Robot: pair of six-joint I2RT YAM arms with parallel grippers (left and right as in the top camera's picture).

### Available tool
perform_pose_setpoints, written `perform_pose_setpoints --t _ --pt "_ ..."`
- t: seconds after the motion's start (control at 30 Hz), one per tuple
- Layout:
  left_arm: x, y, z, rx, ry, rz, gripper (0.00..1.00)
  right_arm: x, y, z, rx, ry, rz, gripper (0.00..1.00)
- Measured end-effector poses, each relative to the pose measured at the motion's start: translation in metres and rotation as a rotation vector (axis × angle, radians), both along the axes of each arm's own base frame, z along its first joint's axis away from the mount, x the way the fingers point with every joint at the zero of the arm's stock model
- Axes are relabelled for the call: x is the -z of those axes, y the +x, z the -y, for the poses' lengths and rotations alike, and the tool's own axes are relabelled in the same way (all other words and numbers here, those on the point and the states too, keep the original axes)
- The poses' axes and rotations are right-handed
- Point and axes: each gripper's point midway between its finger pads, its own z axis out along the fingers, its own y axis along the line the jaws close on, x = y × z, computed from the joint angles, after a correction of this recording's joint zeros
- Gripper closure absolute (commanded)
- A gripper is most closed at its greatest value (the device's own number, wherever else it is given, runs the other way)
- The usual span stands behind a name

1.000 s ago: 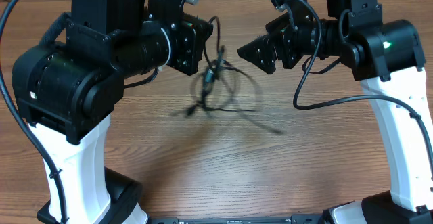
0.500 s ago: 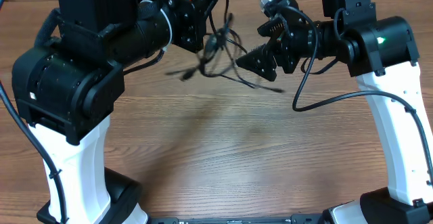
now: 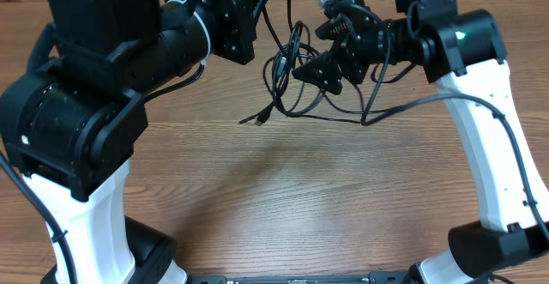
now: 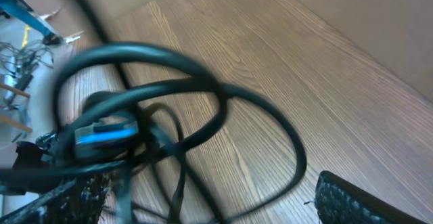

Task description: Untangle cables

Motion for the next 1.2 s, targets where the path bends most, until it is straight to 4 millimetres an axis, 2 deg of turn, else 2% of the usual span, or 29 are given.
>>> perform_pose_setpoints --t 0.03,0.07,0.13,0.17,0.33,0.53,0.57,0.6,0.63,0.67,0.8,1.2 --pt "-0.001 -0.001 -0.001 -0.001 -0.001 0.002 0.96 0.002 0.002 -0.002 -0.006 0.006 -0.003 0.27" --pt "-0.001 -0.001 -0.001 -0.003 -0.001 0.003 0.96 0.003 0.004 -0.003 -0.009 0.011 -0.008 0.48" --pt "-0.002 -0.001 -0.002 -0.007 -0.001 0.006 0.96 0.005 0.004 -0.004 -0.019 0.016 -0.009 0.85" --pt "-0.002 -0.001 -0.003 -0.012 0.001 0.006 0.96 0.006 0.005 -0.005 -0.023 0.018 -0.012 0.96" --pt "0.000 0.002 -0.007 -0.040 0.012 0.004 0.96 0.013 0.008 -0.007 -0.026 0.017 -0.036 0.96" --pt "0.008 0.006 -0.017 -0.099 0.043 -0.014 0.96 0.019 0.011 -0.008 -0.026 0.014 -0.049 0.96" --pt "0.008 0.006 -0.018 -0.107 0.045 -0.013 0.96 0.018 0.011 -0.008 -0.027 0.015 -0.048 0.76" --pt "0.008 0.007 -0.019 -0.111 0.046 -0.012 0.96 0.018 0.011 -0.008 -0.026 0.015 -0.049 0.35" --pt "0.008 0.007 -0.019 -0.115 0.047 -0.012 0.96 0.018 0.011 -0.007 -0.025 0.014 -0.047 0.24" --pt "0.008 0.007 -0.020 -0.118 0.048 -0.011 0.96 0.018 0.011 -0.007 -0.024 0.015 -0.050 0.20" --pt "0.007 0.008 -0.020 -0.121 0.046 -0.008 0.96 0.018 0.012 -0.007 -0.025 0.016 -0.040 0.13" --pt "-0.012 0.004 -0.007 -0.049 -0.019 0.044 0.96 0.014 0.017 -0.009 -0.020 0.027 -0.019 0.11"
